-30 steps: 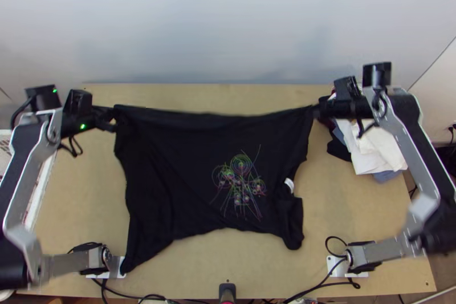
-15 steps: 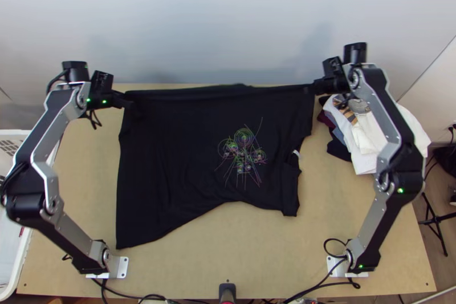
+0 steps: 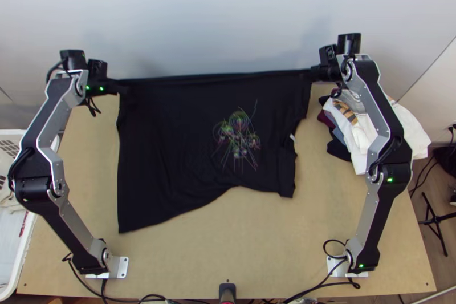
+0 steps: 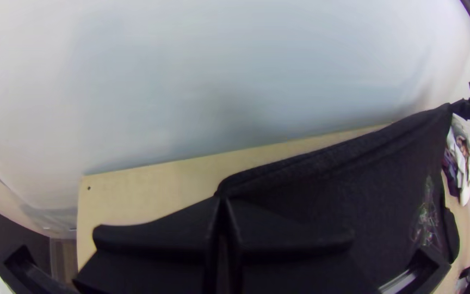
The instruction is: Fold the t-shirt
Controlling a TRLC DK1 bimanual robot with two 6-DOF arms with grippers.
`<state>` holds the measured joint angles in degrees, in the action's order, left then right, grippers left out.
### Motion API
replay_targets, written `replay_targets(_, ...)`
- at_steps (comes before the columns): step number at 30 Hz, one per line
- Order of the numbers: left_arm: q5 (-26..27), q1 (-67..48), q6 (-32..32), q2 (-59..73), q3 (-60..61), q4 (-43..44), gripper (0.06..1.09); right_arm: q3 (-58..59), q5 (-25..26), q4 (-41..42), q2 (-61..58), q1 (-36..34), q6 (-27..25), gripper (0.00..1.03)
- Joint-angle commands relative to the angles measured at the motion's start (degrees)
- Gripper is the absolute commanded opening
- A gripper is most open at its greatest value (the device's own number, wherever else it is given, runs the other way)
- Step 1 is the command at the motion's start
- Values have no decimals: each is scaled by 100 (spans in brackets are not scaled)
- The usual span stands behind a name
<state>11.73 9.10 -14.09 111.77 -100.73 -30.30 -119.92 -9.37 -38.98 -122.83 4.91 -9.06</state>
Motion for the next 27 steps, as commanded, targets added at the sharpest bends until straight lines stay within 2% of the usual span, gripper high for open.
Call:
replay_targets(1, -74, -128, -24, 232, -342, -265, 10, -497, 137, -171, -383, 221, 80, 3)
replay_targets(12, -136, -541, -261, 944, -158, -274, 10, -190, 137, -250, -857, 546, 45, 3)
replay_targets(13, -188, -541, -261, 1014, -158, -274, 10, -199, 137, -250, -901, 573, 36, 5)
replay_targets(14, -223, -532, -261, 1058, -158, -274, 11, -199, 137, -268, -910, 599, 45, 13)
replay_targets(15, -285, -515, -244, 1075, -131, -274, 20, -207, 137, -303, -910, 617, 45, 23)
replay_targets(17, -487, -515, -226, 1049, -70, -274, 53, -322, 137, -505, -910, 661, 62, 44)
replay_targets(18, -487, -515, -209, 1023, -43, -283, 79, -383, 137, -637, -919, 669, 71, 55)
replay_targets(19, -487, -515, -147, 996, -52, -327, 107, -436, 137, -778, -910, 696, 80, 70)
replay_targets(21, -478, -515, -68, 917, -219, -503, 105, -506, 146, -1024, -875, 731, 45, 100)
replay_targets(27, -478, -480, 11, 390, -562, -819, 105, -480, 137, -1630, -400, 740, 45, 100)
